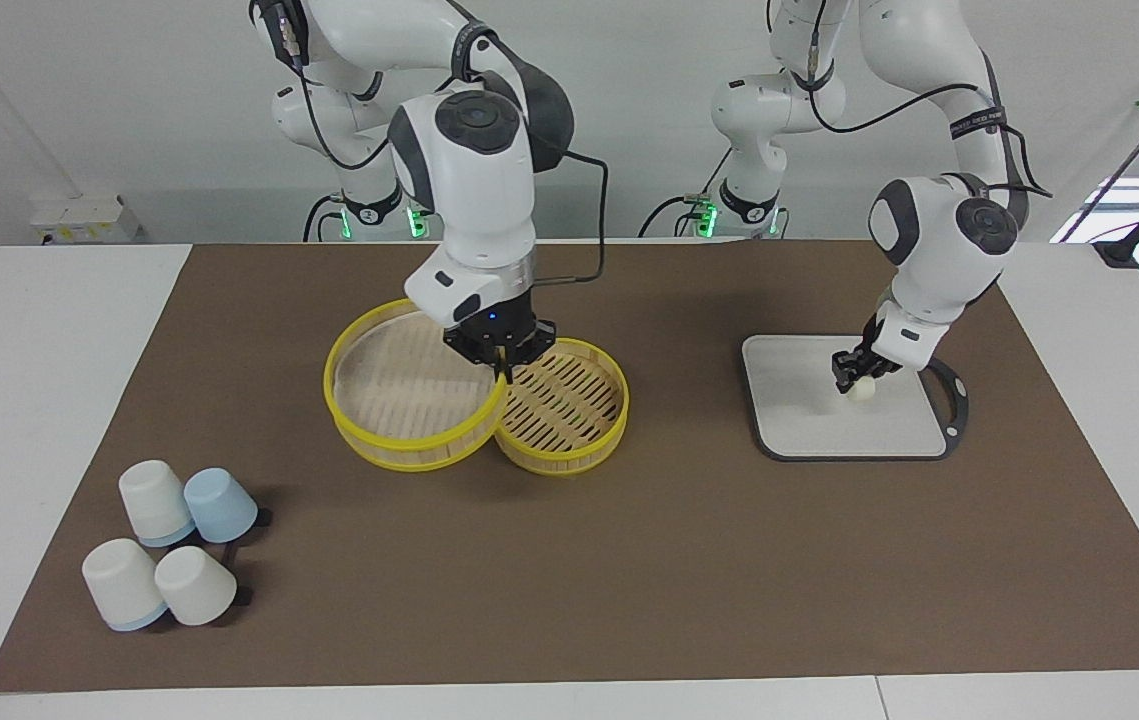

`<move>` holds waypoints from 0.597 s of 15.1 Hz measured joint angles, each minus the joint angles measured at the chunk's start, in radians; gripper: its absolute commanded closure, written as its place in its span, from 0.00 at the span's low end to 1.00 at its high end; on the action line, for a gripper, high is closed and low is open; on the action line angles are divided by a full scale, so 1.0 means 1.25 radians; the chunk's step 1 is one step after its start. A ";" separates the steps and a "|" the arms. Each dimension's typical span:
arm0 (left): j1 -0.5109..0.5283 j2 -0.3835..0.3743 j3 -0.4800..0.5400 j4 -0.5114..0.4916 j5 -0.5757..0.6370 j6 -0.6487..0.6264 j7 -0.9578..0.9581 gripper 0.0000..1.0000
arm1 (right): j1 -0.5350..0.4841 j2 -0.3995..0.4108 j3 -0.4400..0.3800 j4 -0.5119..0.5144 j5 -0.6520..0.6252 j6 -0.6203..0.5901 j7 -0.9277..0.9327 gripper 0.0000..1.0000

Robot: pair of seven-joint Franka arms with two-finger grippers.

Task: Place bun in steamer

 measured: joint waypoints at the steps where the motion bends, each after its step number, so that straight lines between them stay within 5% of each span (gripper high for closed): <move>1: -0.021 0.001 -0.001 0.022 0.000 -0.025 -0.030 0.63 | -0.022 -0.001 0.000 -0.001 0.000 -0.001 -0.036 1.00; 9: -0.259 0.106 -0.008 0.353 -0.008 -0.253 -0.364 0.59 | -0.122 -0.002 0.003 -0.008 0.008 -0.014 -0.192 1.00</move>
